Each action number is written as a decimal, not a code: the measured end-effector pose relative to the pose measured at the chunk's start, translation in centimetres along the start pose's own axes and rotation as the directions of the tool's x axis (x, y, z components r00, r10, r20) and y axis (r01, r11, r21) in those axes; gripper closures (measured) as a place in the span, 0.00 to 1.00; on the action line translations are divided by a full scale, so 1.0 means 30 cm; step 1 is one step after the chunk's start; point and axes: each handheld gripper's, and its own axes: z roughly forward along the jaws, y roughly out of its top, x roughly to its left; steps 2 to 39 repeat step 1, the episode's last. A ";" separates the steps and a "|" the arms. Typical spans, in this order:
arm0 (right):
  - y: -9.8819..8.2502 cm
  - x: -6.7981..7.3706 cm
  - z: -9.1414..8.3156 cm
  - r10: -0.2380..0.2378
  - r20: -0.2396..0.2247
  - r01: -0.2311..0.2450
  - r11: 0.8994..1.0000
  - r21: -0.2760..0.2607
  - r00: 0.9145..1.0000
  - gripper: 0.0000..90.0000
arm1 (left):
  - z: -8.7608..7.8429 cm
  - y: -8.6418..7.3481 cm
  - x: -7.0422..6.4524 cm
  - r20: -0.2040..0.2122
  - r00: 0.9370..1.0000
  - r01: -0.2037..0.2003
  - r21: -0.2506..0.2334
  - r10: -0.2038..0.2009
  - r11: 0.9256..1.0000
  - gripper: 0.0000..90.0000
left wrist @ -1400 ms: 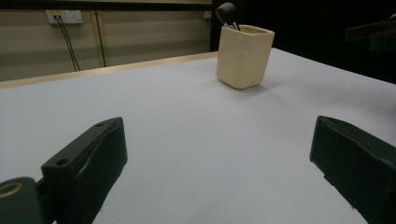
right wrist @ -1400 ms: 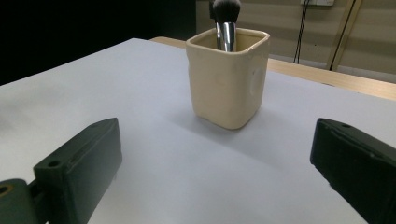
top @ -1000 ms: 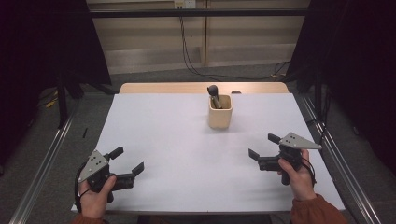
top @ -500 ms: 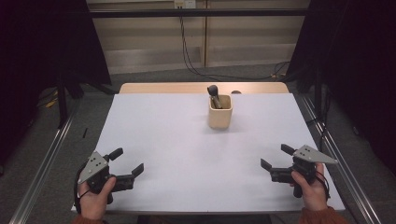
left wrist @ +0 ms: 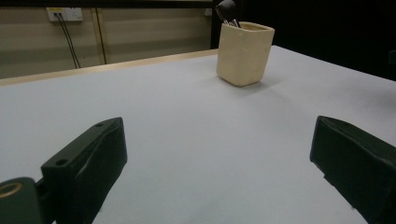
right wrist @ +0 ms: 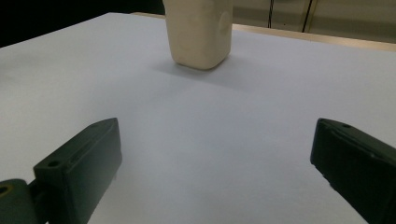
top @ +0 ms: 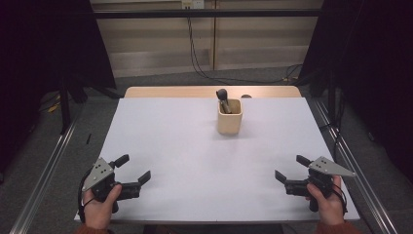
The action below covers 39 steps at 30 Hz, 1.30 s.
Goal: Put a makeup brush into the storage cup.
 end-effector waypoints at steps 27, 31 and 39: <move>0.000 -0.001 0.000 0.002 0.004 -0.002 1.000 -0.001 1.000 0.02 | 0.000 0.000 0.000 -0.001 1.000 -0.002 0.000 0.002 1.000 0.04; 0.000 -0.001 0.000 0.002 0.004 -0.002 1.000 -0.001 1.000 0.02 | 0.000 0.000 0.000 -0.001 1.000 -0.002 0.000 0.002 1.000 0.04; 0.000 -0.001 0.000 0.002 0.004 -0.002 1.000 -0.001 1.000 0.02 | 0.000 0.000 0.000 -0.001 1.000 -0.002 0.000 0.002 1.000 0.04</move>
